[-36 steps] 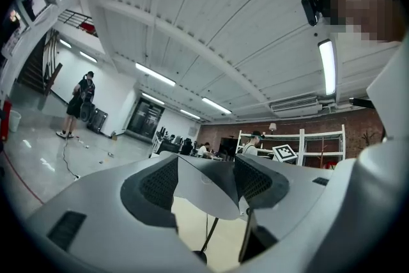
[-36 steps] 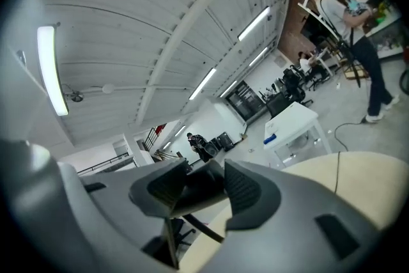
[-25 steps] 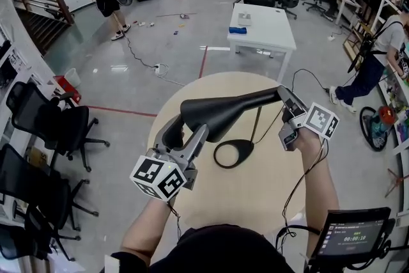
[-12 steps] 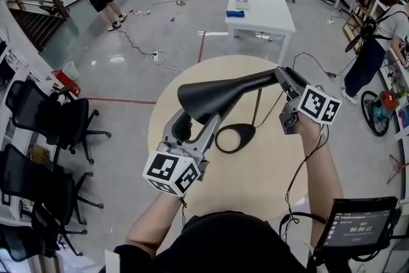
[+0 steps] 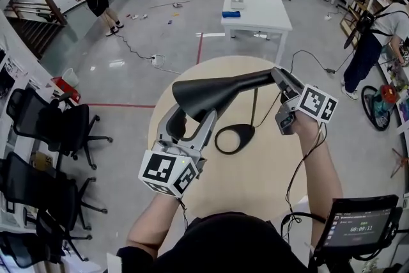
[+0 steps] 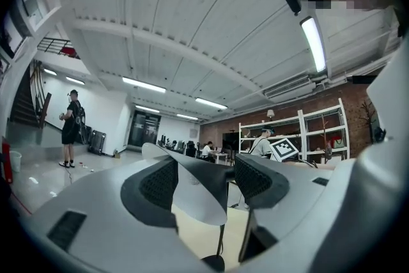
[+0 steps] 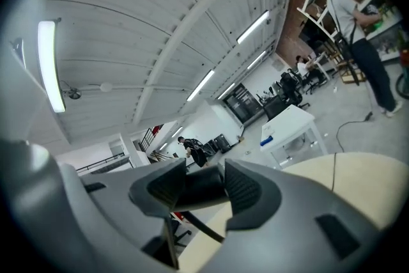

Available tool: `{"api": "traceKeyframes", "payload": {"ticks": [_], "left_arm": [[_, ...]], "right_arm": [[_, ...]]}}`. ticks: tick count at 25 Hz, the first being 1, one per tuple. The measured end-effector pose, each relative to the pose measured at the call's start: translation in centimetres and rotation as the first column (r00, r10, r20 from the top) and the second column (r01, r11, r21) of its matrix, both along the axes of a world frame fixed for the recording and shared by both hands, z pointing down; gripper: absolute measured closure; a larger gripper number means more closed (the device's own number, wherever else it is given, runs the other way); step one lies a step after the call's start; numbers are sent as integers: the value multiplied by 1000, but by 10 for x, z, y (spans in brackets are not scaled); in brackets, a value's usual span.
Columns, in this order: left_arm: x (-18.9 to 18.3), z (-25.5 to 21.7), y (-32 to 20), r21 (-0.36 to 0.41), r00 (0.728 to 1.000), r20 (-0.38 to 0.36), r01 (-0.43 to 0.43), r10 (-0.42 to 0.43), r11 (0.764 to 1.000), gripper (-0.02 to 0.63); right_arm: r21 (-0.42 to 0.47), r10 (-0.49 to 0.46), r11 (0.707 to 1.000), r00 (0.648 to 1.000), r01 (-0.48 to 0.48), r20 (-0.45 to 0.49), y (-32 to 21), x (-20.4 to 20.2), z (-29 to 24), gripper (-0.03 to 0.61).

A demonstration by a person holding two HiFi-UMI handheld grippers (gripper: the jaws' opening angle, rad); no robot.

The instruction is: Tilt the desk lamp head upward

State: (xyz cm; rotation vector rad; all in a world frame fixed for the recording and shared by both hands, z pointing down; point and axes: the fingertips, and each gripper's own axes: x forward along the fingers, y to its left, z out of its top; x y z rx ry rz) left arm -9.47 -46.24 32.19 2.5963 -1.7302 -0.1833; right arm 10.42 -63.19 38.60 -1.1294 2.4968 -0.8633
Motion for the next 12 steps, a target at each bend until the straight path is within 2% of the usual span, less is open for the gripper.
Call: {"api": "traceKeyframes", "payload": {"ticks": [12], "left_arm": [[7, -32, -3, 52, 998, 58, 3, -6, 999, 330]], "right_arm": [[-61, -3, 998, 987, 13, 158, 5, -3, 12, 387]]}}
